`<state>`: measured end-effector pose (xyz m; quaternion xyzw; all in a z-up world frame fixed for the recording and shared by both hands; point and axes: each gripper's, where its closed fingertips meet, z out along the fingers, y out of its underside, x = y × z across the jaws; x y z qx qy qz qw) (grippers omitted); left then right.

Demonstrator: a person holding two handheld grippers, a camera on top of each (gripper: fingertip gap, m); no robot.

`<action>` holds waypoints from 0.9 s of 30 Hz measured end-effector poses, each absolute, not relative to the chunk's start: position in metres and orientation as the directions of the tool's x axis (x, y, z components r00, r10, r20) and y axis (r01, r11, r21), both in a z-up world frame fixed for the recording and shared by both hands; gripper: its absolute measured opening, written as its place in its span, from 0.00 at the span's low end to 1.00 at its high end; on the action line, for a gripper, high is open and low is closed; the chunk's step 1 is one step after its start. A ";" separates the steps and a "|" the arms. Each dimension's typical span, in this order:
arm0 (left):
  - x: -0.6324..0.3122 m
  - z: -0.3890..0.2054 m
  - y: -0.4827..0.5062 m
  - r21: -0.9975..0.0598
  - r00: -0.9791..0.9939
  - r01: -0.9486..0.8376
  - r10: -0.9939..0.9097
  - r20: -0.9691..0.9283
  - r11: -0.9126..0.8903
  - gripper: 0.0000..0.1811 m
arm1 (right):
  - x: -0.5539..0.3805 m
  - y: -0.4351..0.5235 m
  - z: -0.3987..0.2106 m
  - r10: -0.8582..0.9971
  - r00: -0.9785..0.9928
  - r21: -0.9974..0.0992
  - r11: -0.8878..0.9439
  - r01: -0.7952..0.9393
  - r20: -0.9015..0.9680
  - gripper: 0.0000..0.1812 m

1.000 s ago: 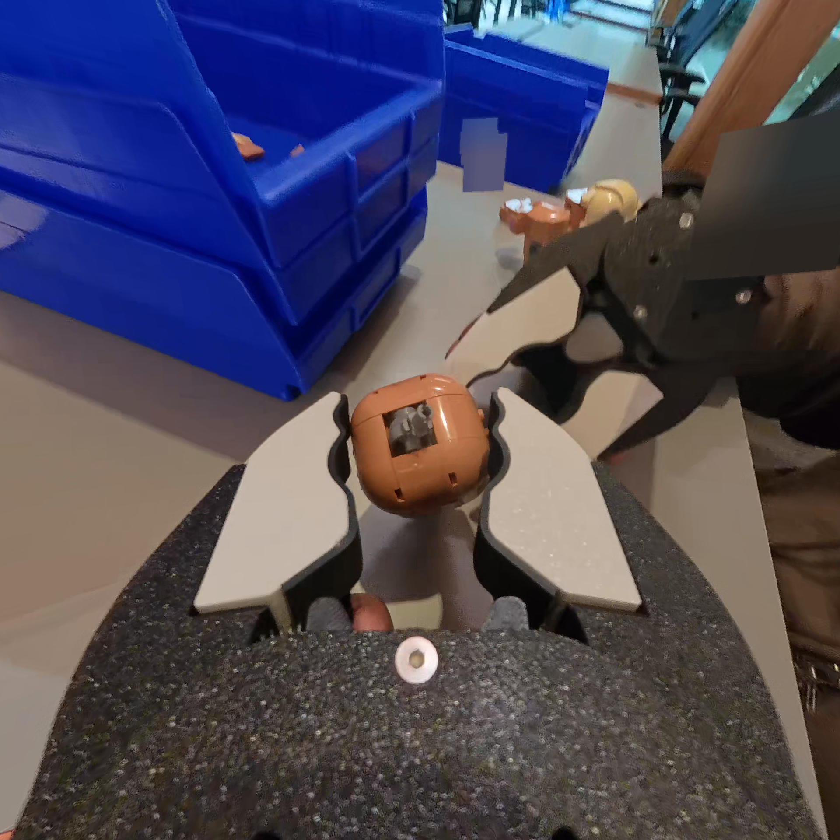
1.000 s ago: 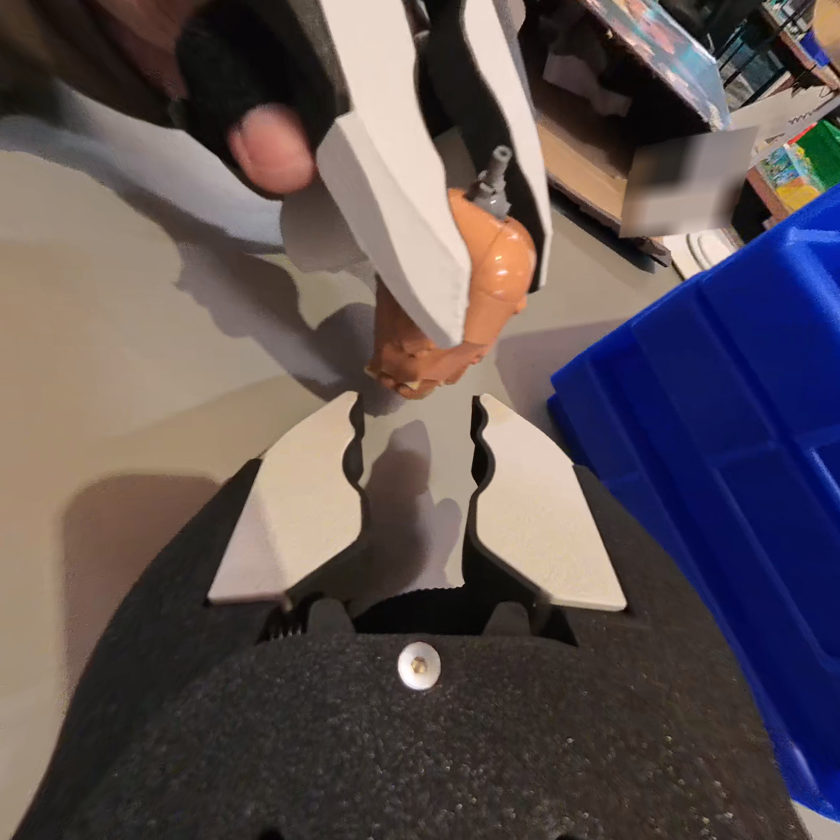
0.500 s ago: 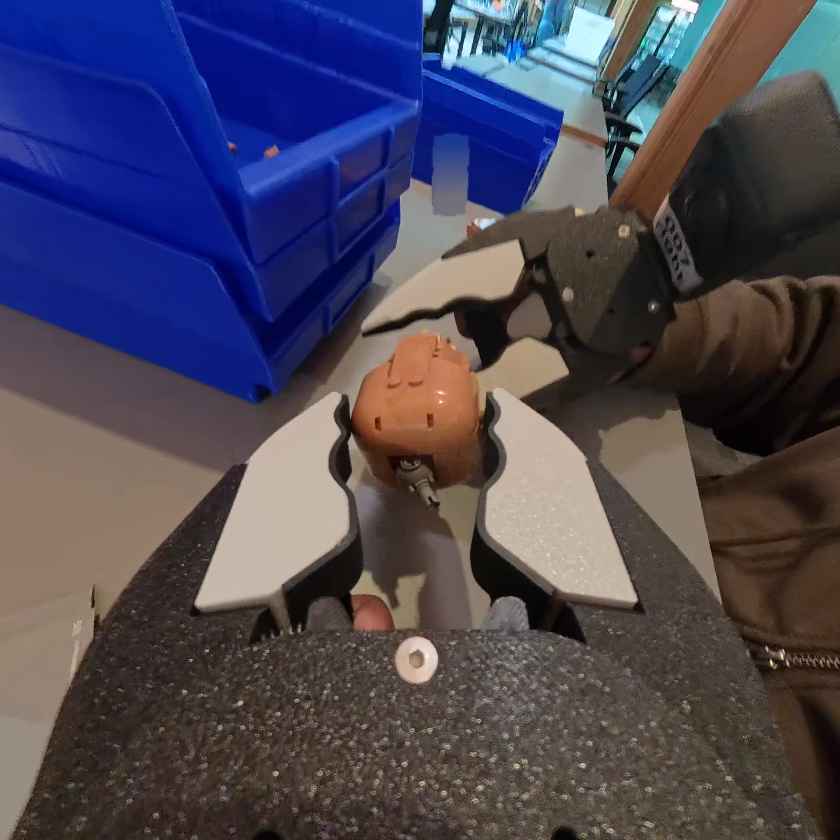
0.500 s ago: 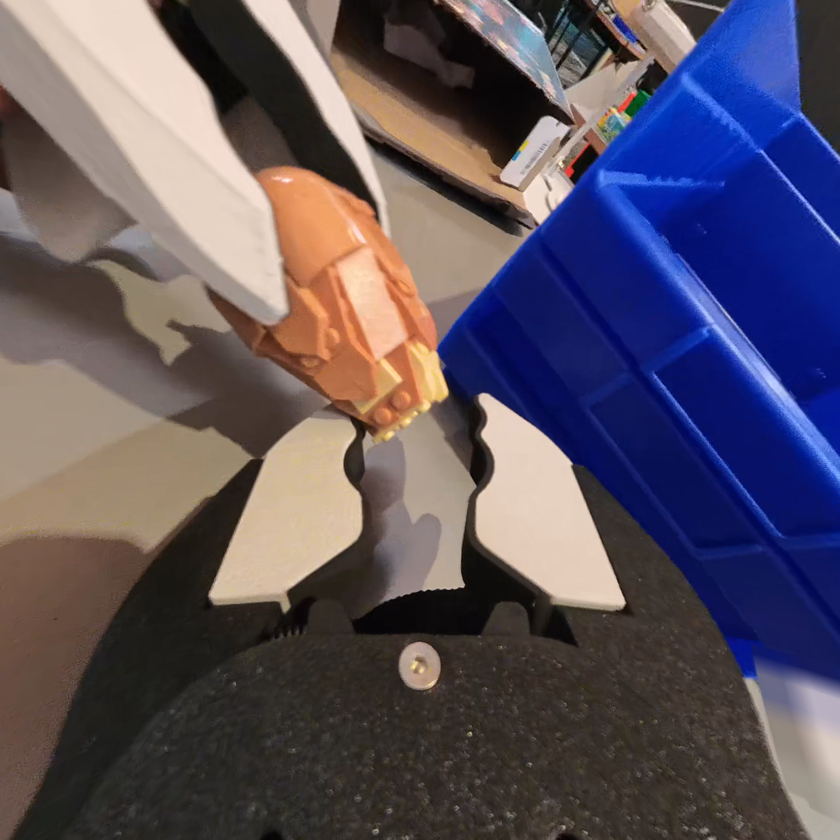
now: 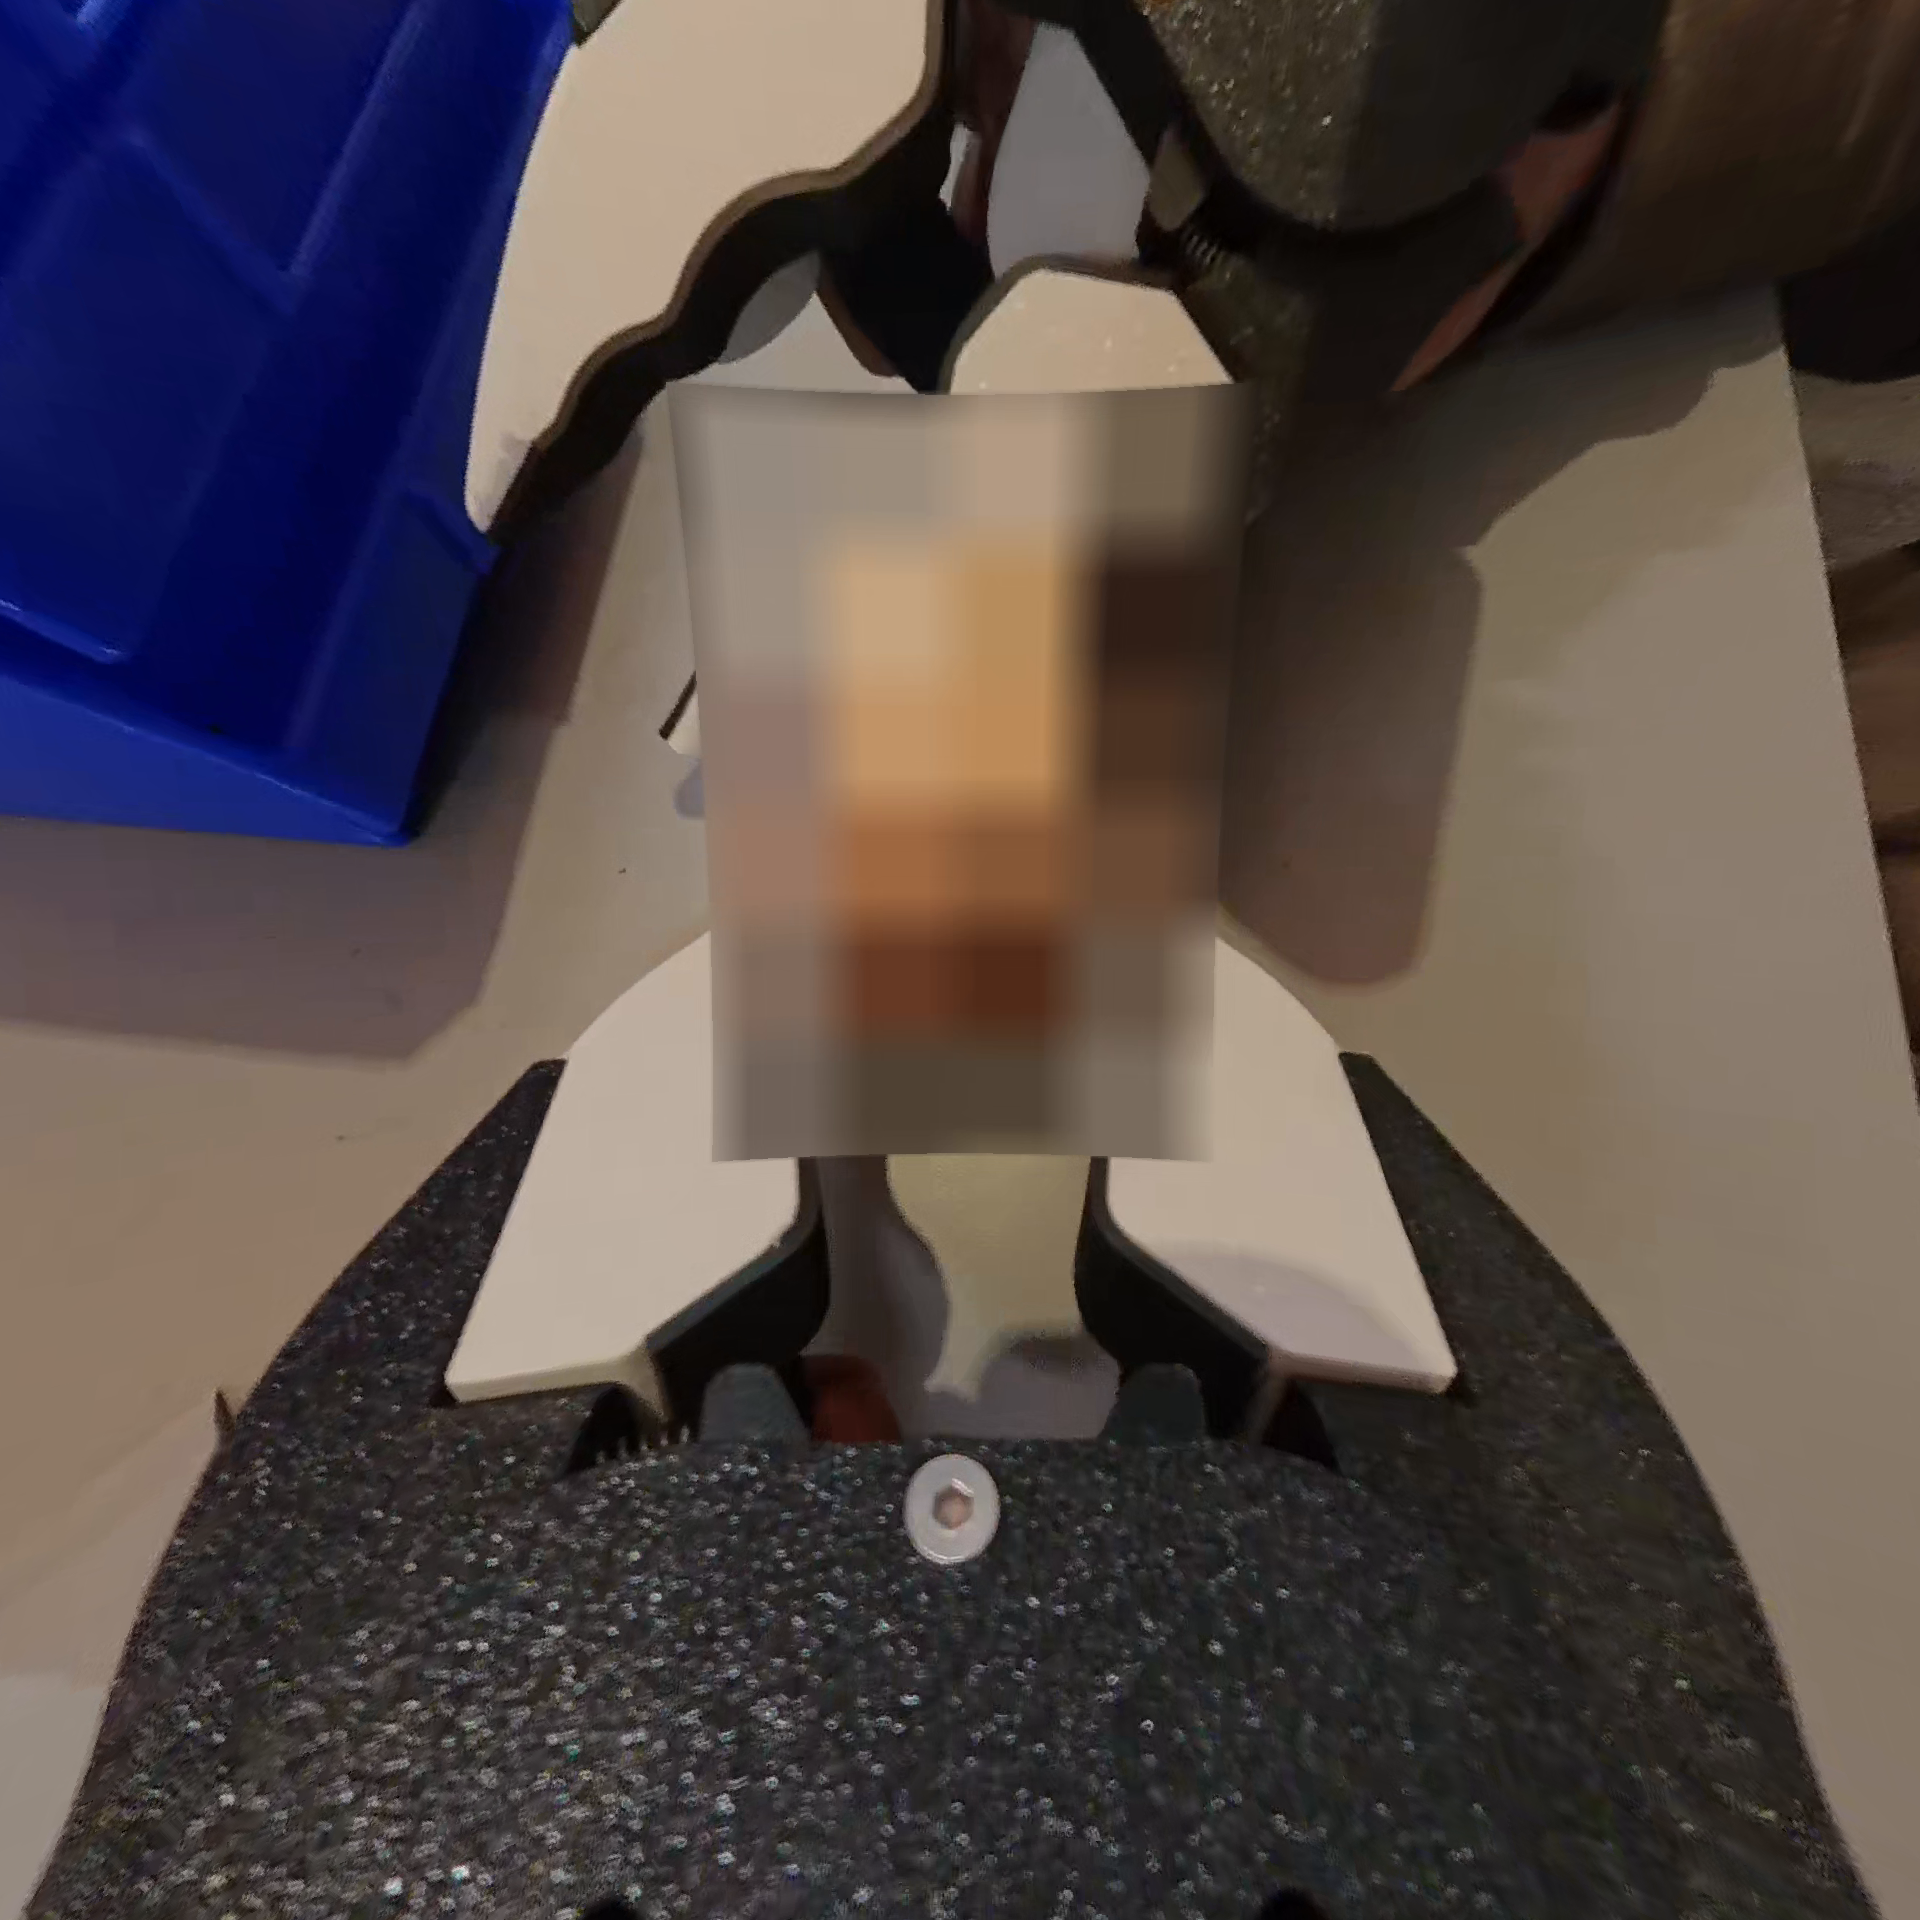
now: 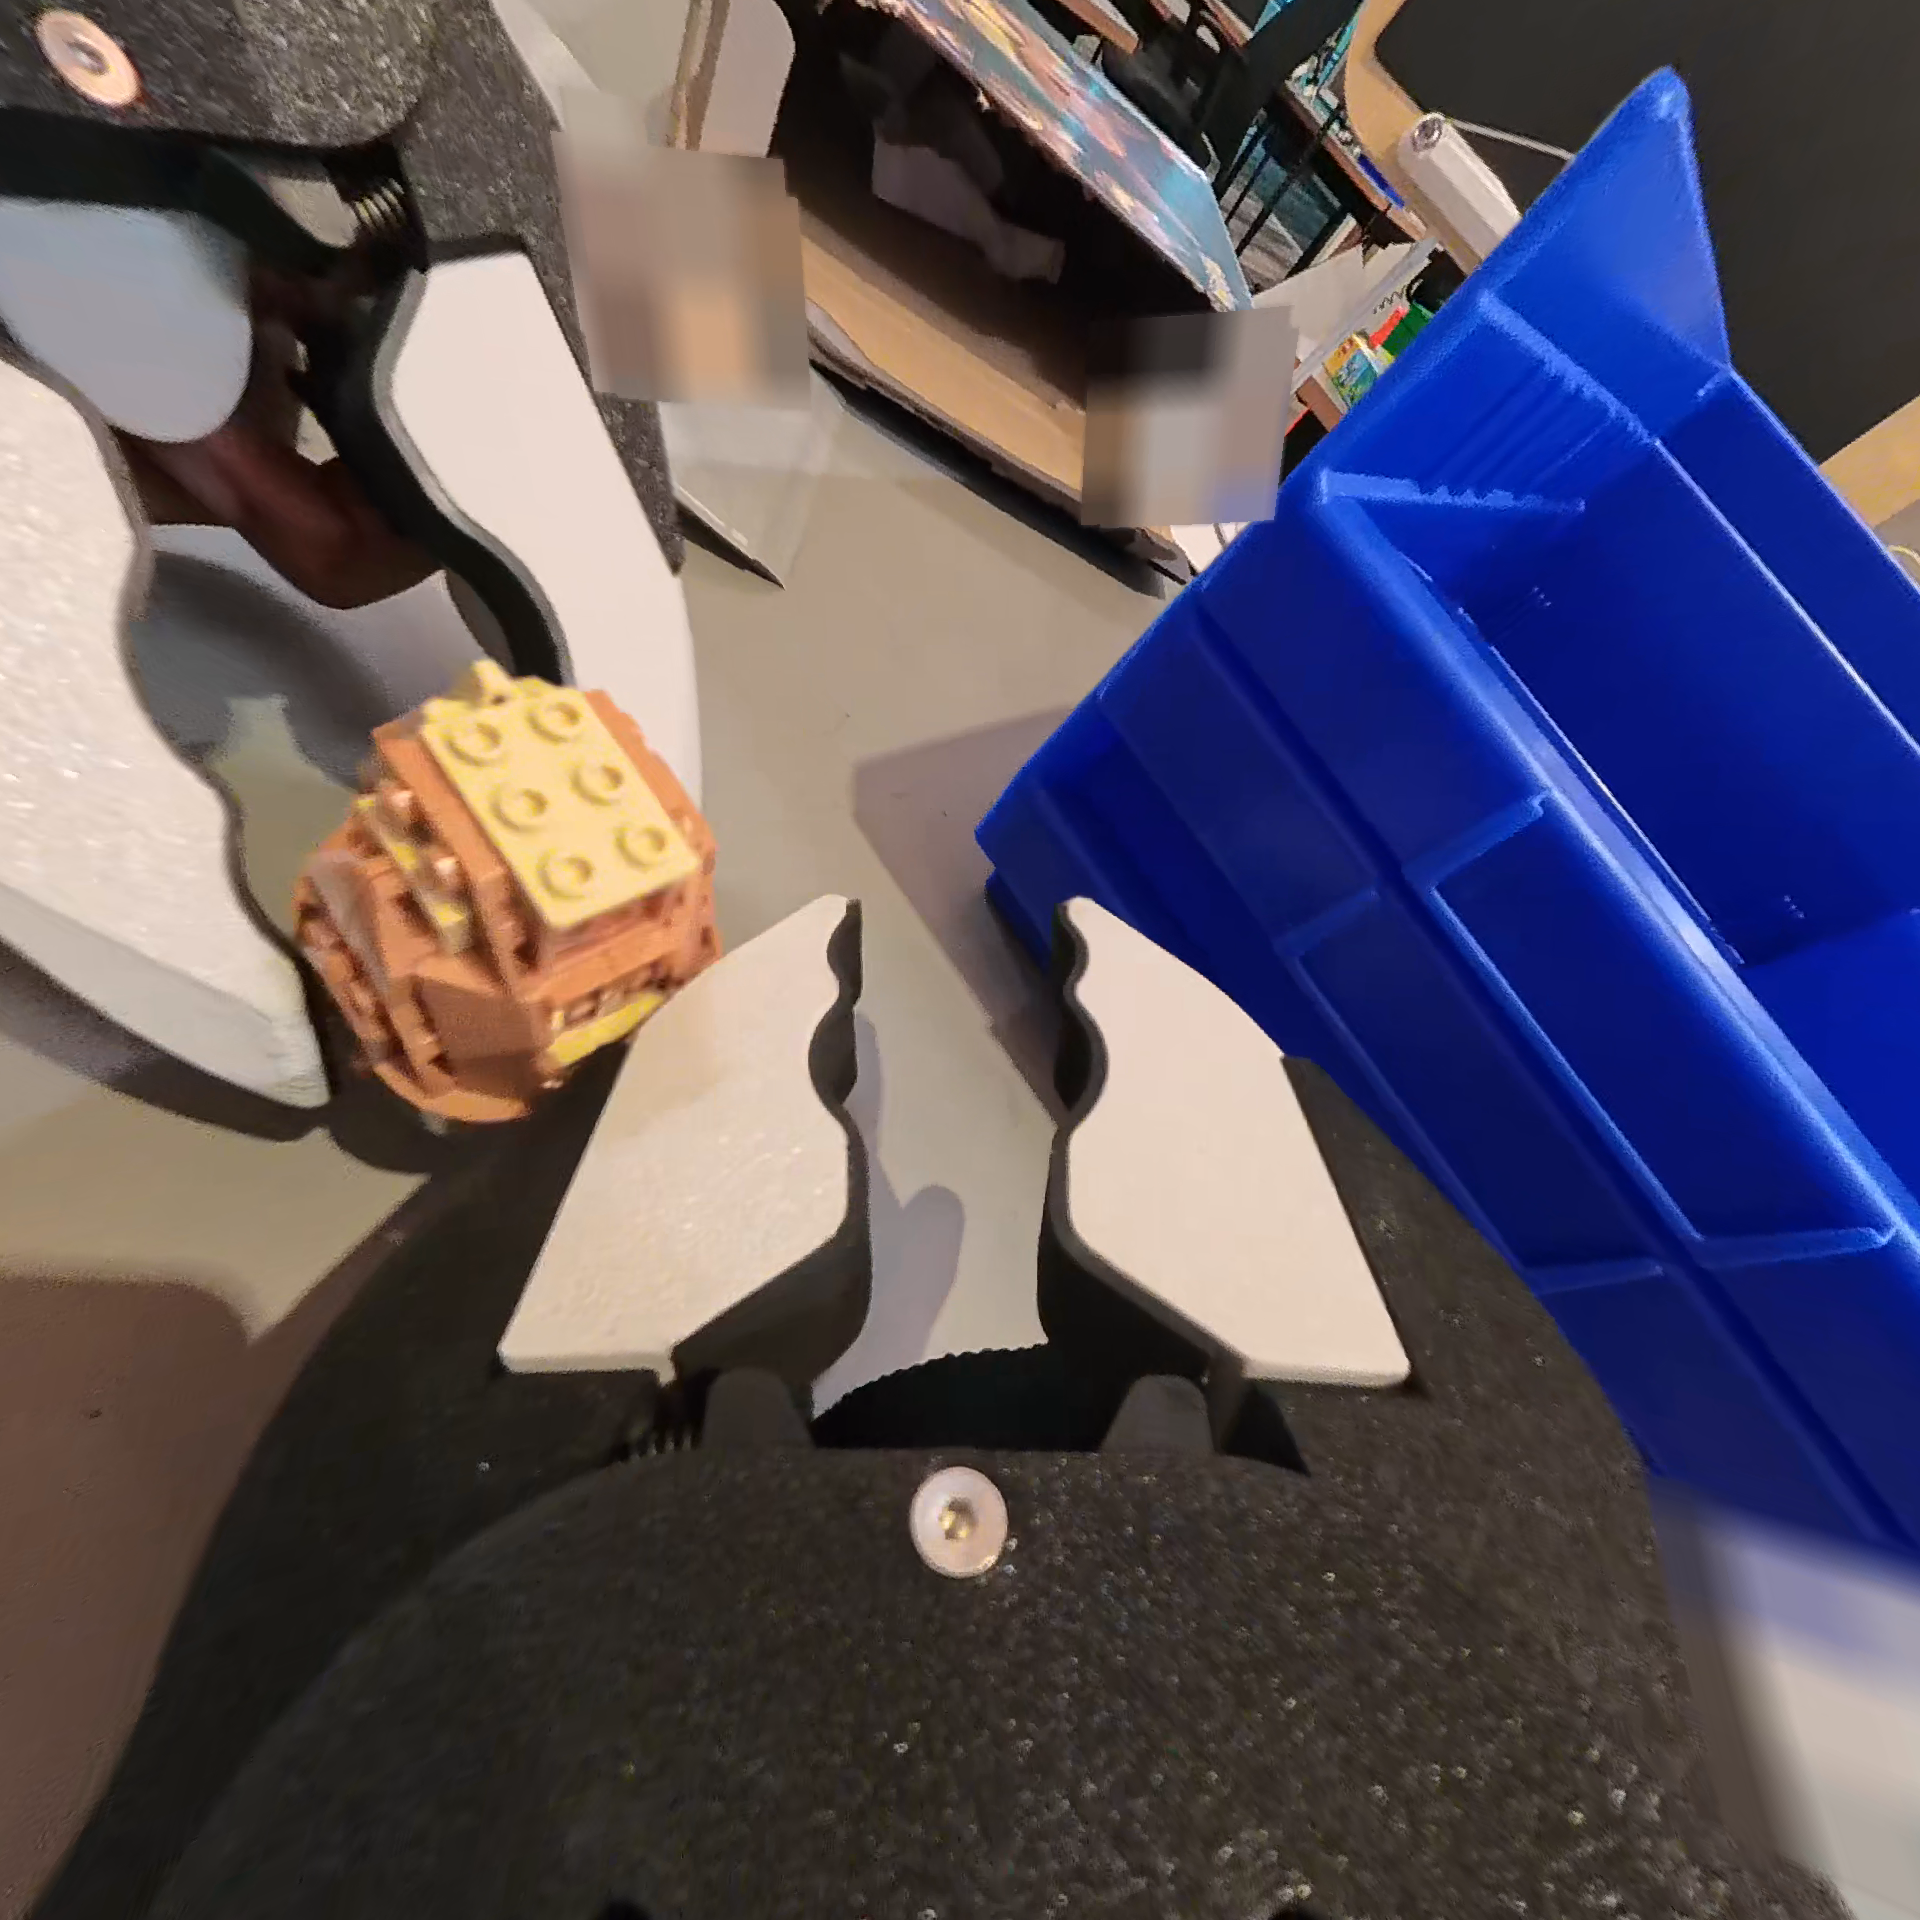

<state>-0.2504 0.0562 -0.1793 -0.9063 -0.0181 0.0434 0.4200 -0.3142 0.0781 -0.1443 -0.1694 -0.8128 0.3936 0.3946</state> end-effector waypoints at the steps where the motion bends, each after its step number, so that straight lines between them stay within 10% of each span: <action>1: -0.252 -0.179 0.056 -0.763 0.994 -0.008 0.078 -0.077 -0.646 0.31 | -0.313 0.077 -0.144 0.584 -0.634 -0.775 0.631 -0.037 0.506 0.19; 27: -0.216 -0.158 0.056 -0.843 0.986 -0.017 -0.148 0.074 -0.538 0.31 | -0.270 0.056 -0.111 0.323 -0.644 -0.679 0.591 -0.435 0.693 0.20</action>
